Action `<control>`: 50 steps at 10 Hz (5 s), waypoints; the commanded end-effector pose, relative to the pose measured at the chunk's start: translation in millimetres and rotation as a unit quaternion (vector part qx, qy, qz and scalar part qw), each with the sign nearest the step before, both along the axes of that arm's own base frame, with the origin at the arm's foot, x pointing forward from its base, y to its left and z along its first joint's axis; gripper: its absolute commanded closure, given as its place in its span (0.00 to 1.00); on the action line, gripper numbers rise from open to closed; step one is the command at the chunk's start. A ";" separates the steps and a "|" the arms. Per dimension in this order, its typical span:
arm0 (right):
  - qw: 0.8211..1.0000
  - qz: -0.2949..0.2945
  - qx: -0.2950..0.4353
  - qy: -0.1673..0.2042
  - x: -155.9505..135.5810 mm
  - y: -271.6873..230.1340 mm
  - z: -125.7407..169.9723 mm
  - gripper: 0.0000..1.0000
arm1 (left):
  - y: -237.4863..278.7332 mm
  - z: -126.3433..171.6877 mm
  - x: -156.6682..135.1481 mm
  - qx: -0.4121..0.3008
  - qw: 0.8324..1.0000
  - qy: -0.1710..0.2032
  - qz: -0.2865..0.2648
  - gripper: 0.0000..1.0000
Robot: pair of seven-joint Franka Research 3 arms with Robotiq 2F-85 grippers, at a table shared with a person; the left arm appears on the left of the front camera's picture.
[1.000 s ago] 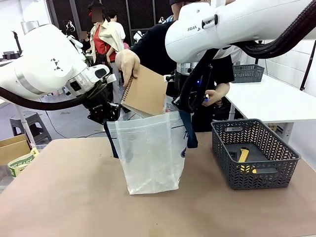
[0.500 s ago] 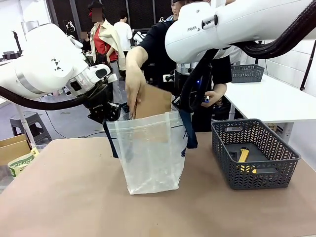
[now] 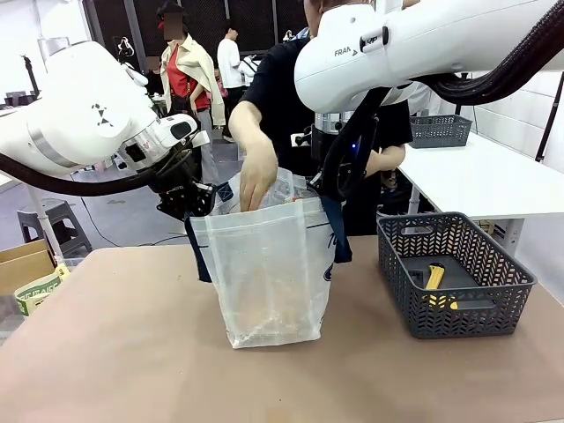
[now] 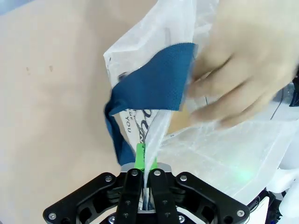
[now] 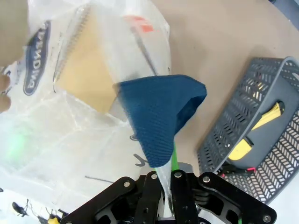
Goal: Transfer purchased items from the store into the shopping bag.
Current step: Move the Reusable shopping bag to the right side of the table.
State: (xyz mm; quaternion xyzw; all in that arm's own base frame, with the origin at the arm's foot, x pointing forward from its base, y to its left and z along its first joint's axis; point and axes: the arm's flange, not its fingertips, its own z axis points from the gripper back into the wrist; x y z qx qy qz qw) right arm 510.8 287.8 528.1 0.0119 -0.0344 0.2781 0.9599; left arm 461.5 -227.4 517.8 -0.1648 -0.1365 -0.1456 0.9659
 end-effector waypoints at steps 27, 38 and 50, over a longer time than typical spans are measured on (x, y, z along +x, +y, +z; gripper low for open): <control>1.000 0.000 0.000 -0.001 0.2 -0.2 0.4 1.00 | 0.2 -1.2 -0.4 0.001 1.000 0.001 0.000 1.00; 1.000 0.000 0.000 -0.001 0.2 -0.2 0.4 1.00 | 0.2 -1.2 -0.4 0.001 1.000 0.001 0.000 1.00; 1.000 0.000 0.000 -0.001 0.2 -0.2 0.4 1.00 | 0.2 -1.2 -0.4 0.001 1.000 0.001 0.000 1.00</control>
